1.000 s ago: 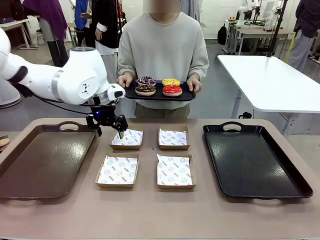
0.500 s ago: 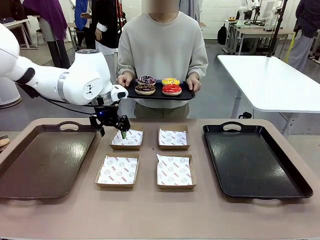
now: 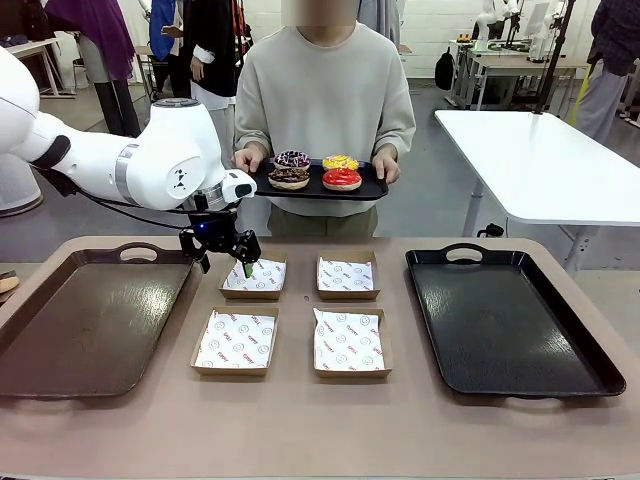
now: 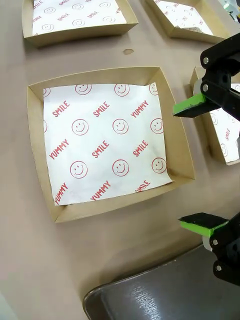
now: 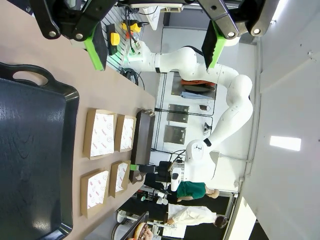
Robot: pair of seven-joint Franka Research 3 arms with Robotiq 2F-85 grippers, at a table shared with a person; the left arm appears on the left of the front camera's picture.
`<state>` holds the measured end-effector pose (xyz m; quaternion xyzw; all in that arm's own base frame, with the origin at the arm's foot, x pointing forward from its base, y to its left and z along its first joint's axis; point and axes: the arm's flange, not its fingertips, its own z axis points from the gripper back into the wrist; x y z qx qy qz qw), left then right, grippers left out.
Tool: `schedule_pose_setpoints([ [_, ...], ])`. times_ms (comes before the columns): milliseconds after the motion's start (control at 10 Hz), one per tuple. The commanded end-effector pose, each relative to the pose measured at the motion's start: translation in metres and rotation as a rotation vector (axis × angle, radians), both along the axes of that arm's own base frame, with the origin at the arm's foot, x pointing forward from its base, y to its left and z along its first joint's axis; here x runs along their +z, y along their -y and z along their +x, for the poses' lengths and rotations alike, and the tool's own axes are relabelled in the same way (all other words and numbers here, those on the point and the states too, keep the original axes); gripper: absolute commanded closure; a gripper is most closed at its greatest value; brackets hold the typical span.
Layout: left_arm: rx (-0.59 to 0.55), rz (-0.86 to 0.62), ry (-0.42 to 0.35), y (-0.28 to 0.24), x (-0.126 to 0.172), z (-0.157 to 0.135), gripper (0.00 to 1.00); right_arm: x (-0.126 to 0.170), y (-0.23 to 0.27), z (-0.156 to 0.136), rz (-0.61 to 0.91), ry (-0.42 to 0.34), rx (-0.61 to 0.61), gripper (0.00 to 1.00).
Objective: Individually package the donuts and arrange them on the tray.
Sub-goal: Pick up one Paper togo box.
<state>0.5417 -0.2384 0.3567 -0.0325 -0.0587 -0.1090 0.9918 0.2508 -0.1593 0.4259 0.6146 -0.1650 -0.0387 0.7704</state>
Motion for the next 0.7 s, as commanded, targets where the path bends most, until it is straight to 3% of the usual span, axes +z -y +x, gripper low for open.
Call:
schedule_pose_setpoints([
  [0, 0.0, 0.002, 0.0, -0.001, 0.002, -0.005, 0.0, 0.0, 0.0, -0.001, 0.011, 0.01, 0.001, 0.0],
  [600, 0.087, 0.046, -0.005, -0.001, -0.007, 0.036, 0.0, 0.0, 0.0, -0.001, 0.011, 0.01, 0.001, 0.0],
])
